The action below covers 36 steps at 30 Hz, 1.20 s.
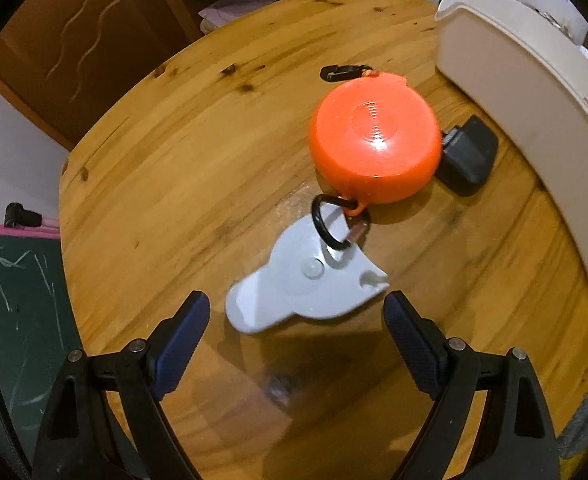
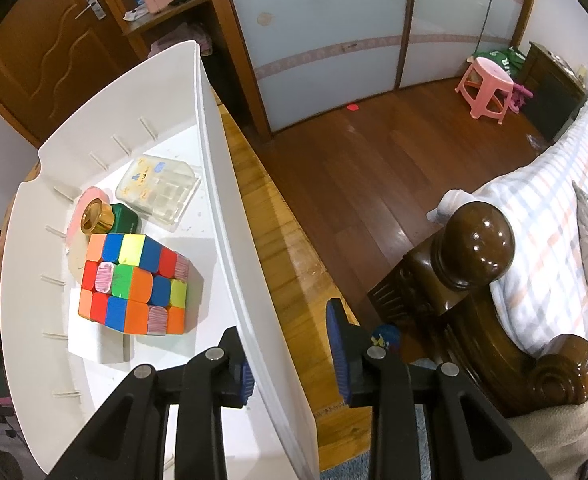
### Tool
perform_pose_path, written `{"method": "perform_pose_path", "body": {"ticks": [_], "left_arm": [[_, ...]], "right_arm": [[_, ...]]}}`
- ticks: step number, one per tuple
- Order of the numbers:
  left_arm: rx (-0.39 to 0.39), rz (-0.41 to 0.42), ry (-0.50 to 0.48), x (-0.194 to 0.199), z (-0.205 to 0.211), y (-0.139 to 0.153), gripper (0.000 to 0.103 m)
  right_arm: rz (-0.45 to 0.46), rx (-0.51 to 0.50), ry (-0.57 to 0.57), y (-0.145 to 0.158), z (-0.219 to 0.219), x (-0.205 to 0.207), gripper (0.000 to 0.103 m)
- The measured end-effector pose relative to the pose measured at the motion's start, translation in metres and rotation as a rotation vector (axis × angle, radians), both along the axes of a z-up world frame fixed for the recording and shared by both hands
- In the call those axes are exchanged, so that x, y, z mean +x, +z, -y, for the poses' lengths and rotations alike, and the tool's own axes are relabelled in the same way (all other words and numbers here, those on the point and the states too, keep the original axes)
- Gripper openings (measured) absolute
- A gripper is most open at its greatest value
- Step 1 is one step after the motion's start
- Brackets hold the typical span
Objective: Organize rigid objects
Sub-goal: 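Withdraw the left tool from the bin toward the white clip, then grasp the white clip with the left gripper and lift it, then carry the white clip into the bin and open the left gripper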
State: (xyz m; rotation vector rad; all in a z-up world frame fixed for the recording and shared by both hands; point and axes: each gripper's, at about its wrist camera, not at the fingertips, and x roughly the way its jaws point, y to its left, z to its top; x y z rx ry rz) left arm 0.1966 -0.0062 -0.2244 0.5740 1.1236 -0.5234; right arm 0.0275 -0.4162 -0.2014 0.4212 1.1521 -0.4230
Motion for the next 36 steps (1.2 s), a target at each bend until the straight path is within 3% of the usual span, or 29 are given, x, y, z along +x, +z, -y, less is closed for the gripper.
{"method": "perform_pose_path", "body": {"ticks": [6,17,21,28,36], "left_arm": [[0.004,0.005,-0.019,0.009,0.002,-0.004,0.091],[-0.083,-0.042,-0.01,0.024,0.001,-0.006,0.09],[-0.147,-0.046,-0.026,0.025,0.002,-0.005,0.07],[-0.183,-0.013,0.009,0.02,0.0,-0.003,0.065],[-0.252,-0.057,0.156,-0.004,-0.015,0.0,0.062]], "right_arm": [[-0.008,0.003,-0.006,0.0,0.001,0.001,0.032],[-0.012,0.009,-0.01,0.0,0.002,0.001,0.032],[-0.012,0.011,-0.01,0.0,0.002,0.001,0.032],[-0.011,0.013,-0.011,0.0,0.002,0.001,0.032],[-0.011,0.014,-0.012,-0.001,0.002,0.001,0.032]]}}
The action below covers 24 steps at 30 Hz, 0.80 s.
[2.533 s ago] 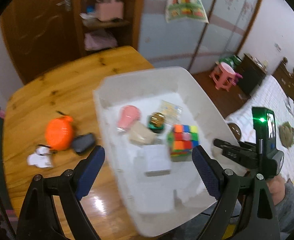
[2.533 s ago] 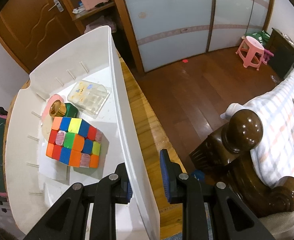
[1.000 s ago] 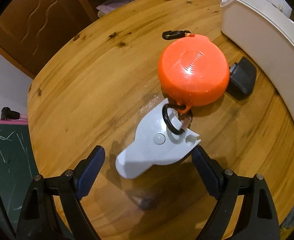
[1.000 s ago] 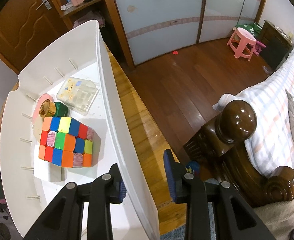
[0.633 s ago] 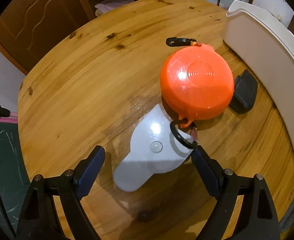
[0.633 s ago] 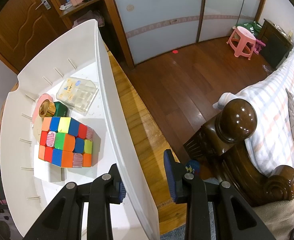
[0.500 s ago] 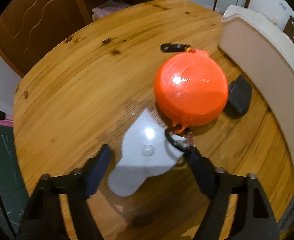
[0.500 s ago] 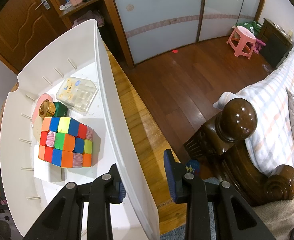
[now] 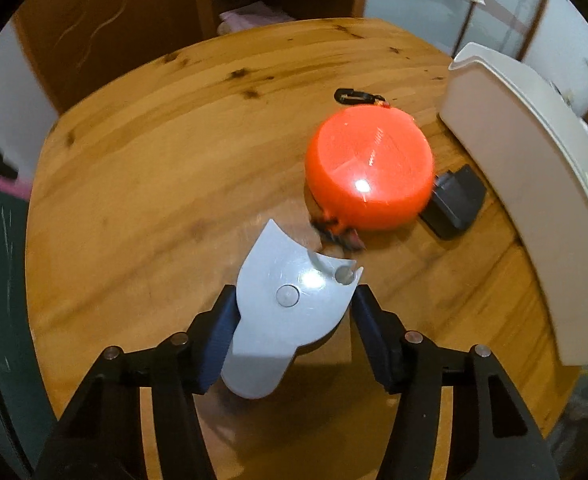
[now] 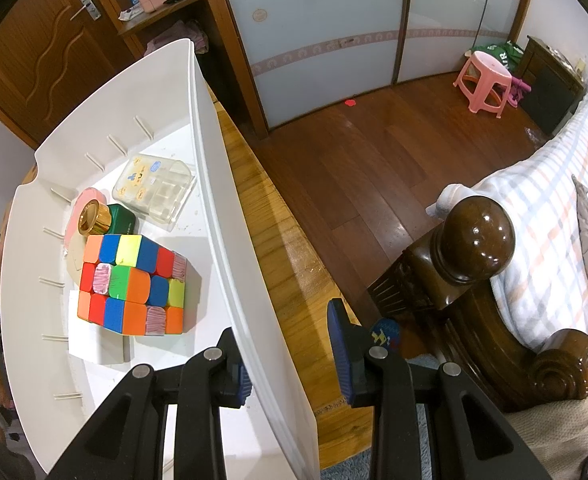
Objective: Organize rigid objects
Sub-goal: 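Carry the white clip into the bin and open the left gripper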
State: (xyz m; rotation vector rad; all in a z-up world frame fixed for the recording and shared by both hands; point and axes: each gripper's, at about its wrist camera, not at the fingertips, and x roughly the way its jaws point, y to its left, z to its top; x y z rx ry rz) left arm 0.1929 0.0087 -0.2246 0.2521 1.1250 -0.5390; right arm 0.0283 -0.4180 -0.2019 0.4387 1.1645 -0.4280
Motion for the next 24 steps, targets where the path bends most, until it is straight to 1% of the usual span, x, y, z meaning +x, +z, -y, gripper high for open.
{"method": "perform_pose_path", "body": {"ticks": [2,4,6,8,11,13,14,17,21,24], "left_arm": [[-0.028,-0.017,0.033,-0.012,-0.006,0.001,0.062],[-0.03,-0.028,0.064,-0.019,-0.009,0.001,0.062],[-0.052,-0.027,0.099,-0.03,-0.013,0.006,0.061],[-0.076,-0.021,0.12,-0.041,-0.014,0.014,0.061],[-0.084,-0.007,0.128,-0.052,-0.01,0.028,0.061],[-0.104,0.006,0.119,-0.061,-0.004,0.042,0.061],[-0.121,0.019,0.106,-0.066,0.002,0.053,0.061],[-0.142,0.058,0.073,-0.076,0.019,0.08,0.061],[-0.193,0.109,0.004,-0.088,0.049,0.12,0.061],[-0.217,0.148,-0.061,-0.094,0.079,0.147,0.061]], "right_arm": [[0.001,0.001,0.0,-0.001,0.0,0.0,0.032],[0.001,-0.001,0.002,-0.001,0.0,0.0,0.032],[0.002,-0.003,0.004,-0.001,0.0,0.0,0.032],[0.003,-0.003,0.005,-0.001,0.0,0.0,0.032],[0.004,-0.004,0.006,-0.001,-0.001,0.0,0.032],[0.004,-0.003,0.006,-0.001,0.0,0.0,0.032],[0.004,-0.003,0.006,-0.001,0.0,0.0,0.032],[0.01,-0.002,0.006,-0.001,-0.001,0.0,0.032],[0.017,-0.001,0.011,0.0,-0.001,-0.001,0.032],[0.022,0.0,0.018,0.001,-0.001,0.0,0.032]]}}
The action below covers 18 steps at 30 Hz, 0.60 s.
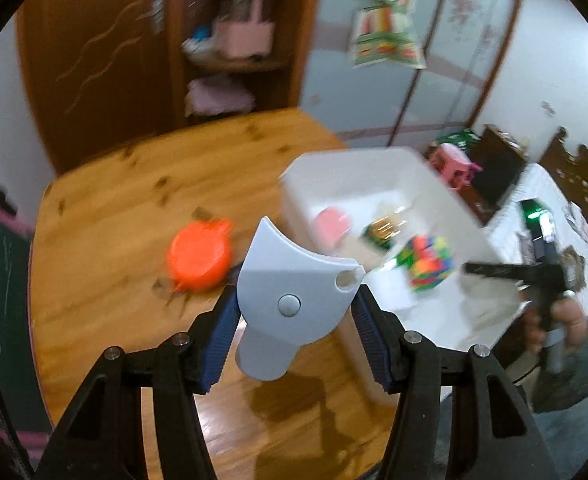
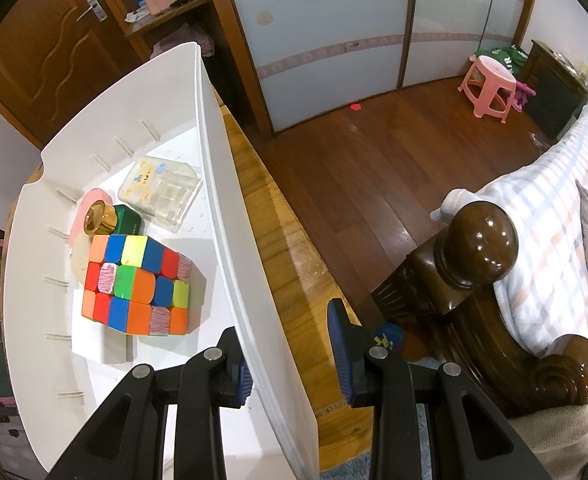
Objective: Organize rigid objects
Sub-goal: 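Carry the white clip into the bin and open the left gripper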
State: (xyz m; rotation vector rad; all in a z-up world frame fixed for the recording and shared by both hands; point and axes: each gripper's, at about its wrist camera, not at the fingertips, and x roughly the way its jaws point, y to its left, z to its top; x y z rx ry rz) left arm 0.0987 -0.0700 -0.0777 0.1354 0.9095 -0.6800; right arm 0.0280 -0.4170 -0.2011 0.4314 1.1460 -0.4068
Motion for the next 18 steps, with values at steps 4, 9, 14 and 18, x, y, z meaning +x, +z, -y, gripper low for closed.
{"method": "perform_pose_path", "body": {"ticks": [4,9,14,18], "left_arm": [[0.03,0.038,-0.034,-0.001,0.043,0.026,0.061],[-0.03,0.007,-0.054,0.011,0.087,0.044,0.061],[-0.024,0.0,-0.068,0.018,0.125,0.041,0.061],[0.02,-0.035,-0.053,0.029,0.152,0.019,0.061]], "right_arm": [[0.008,0.005,0.01,0.0,0.0,-0.001,0.032],[0.019,0.017,0.017,0.0,0.001,-0.001,0.032],[0.021,0.0,0.026,0.001,-0.001,-0.001,0.032],[0.032,0.015,0.03,0.002,-0.001,-0.002,0.032]]}}
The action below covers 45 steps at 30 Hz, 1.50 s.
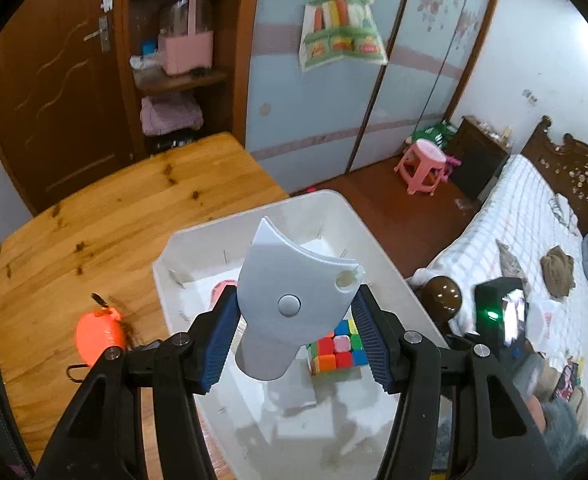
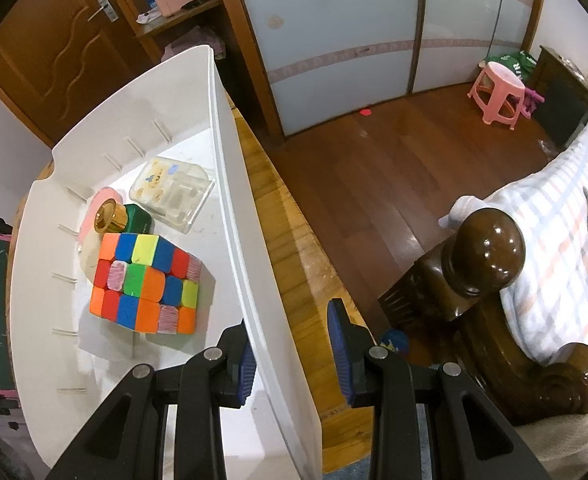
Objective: Organize rigid objects
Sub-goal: 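Carry the white clip into the bin and open the left gripper, then withdraw the left tool from the bin toward the orange round case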
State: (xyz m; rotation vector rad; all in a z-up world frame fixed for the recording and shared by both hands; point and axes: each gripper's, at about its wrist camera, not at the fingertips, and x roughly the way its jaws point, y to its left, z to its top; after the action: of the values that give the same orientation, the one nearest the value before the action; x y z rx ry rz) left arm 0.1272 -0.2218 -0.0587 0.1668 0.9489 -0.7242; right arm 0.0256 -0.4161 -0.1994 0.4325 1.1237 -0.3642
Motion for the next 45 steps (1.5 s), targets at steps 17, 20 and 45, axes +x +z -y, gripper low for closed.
{"method": "perform_pose_path", "body": {"ticks": [17,20,45], "left_arm": [[0.186,-0.175,0.111,0.034,0.042,-0.096,0.061],[0.212,-0.206,0.132,0.035,0.041,-0.104,0.061],[0.171,-0.132,0.141,-0.001,0.006,-0.072,0.09]], "right_arm": [[0.038,0.042,0.049,0.0,0.0,0.0,0.032],[0.044,0.05,0.054,0.0,0.0,0.0,0.032],[0.041,0.0,0.032,0.004,-0.002,-0.001,0.032]]}}
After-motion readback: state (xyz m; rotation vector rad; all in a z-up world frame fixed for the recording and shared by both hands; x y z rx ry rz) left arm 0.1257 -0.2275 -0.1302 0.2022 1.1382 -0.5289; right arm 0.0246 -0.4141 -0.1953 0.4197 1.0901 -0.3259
